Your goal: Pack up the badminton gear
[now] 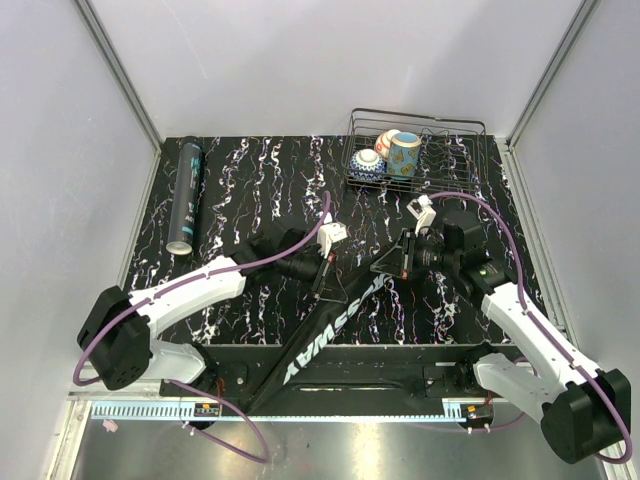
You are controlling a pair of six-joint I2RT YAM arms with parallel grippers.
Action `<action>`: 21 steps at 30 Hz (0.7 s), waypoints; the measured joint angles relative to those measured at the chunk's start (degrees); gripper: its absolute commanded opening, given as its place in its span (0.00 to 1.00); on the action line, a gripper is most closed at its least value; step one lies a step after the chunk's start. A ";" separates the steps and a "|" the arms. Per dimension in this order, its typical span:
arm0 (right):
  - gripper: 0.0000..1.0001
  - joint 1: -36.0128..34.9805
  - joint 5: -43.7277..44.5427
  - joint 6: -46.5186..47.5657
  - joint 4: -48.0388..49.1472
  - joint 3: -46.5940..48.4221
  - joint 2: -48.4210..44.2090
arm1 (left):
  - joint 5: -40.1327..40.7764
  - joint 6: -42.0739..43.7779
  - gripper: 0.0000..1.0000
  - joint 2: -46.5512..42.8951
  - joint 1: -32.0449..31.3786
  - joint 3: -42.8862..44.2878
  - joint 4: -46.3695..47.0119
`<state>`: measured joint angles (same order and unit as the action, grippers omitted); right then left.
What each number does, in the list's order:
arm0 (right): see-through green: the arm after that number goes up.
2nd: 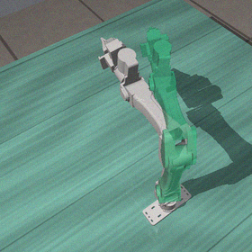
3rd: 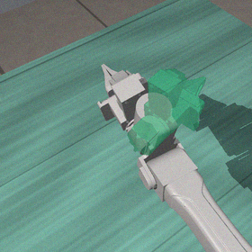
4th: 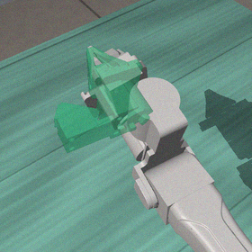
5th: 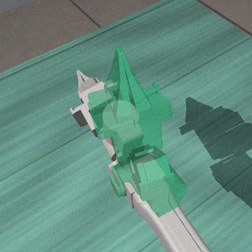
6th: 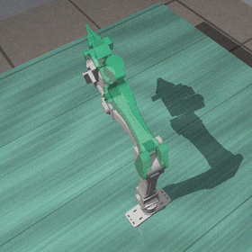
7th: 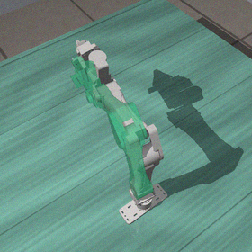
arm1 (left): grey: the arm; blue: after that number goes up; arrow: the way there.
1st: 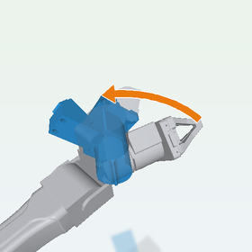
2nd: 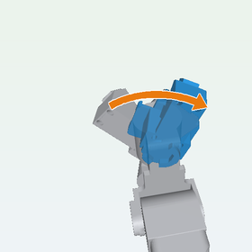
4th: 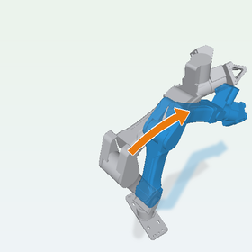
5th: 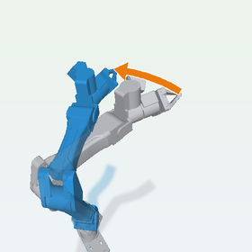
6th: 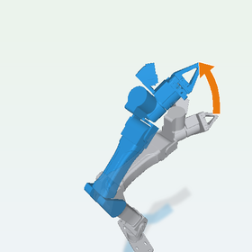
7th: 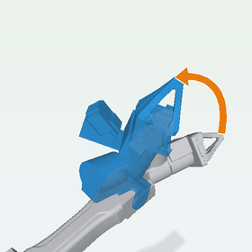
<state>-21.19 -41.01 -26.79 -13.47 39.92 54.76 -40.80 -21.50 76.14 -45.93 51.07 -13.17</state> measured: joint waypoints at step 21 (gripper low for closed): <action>0.00 -16.52 12.26 -10.86 7.37 -2.49 4.39 | 3.48 3.89 0.04 1.51 0.35 1.62 -5.75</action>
<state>-37.71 -28.75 -37.65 -6.11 37.43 59.16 -37.32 -17.61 77.65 -45.58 52.69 -18.92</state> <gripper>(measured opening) 0.010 0.047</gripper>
